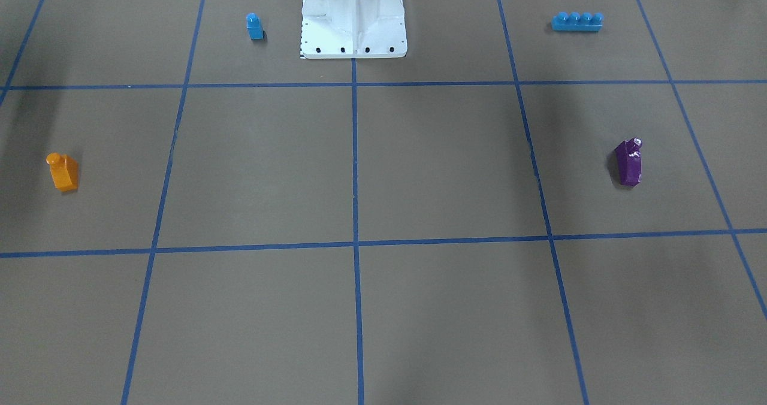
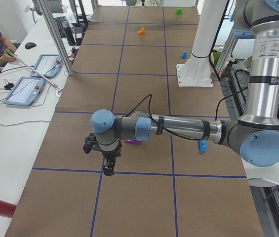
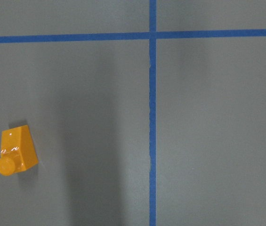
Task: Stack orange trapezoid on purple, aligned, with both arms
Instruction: 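Move the left gripper down toward the purple trapezoid block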
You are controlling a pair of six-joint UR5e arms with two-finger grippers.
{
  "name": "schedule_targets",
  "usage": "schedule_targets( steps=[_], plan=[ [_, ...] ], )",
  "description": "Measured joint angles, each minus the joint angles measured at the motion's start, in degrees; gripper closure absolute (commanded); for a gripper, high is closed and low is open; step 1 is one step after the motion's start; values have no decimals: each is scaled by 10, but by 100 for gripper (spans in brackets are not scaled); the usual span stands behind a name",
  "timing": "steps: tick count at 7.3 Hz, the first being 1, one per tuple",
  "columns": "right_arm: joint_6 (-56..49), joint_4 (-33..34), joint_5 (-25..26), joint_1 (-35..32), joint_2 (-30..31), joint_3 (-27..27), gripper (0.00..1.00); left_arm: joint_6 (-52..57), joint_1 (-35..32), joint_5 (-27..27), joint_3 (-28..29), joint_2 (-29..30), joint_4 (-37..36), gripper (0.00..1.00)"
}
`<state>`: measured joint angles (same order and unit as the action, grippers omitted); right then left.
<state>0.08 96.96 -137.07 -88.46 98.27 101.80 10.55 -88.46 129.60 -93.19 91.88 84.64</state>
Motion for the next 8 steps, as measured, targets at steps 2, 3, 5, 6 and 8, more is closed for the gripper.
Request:
schedule_targets(
  steps=[2,3,5,6,8],
  plan=[
    [1,0,-1,-1,-3,4,0,0,0,-2,-2,0,0,0],
    [3,0,-1,-1,-6,5,0,-1,0,-2,-4,3,1,0],
    [6,0,-1,-1,-10,16,0,-3,5,-2,-14,8,9,0],
    [7,0,0,-1,-12,31,0,-17,14,-1,-24,11,19,0],
    [21,0,-3,-1,-41,36,0,-112,54,20,-65,14,43,0]
  ],
)
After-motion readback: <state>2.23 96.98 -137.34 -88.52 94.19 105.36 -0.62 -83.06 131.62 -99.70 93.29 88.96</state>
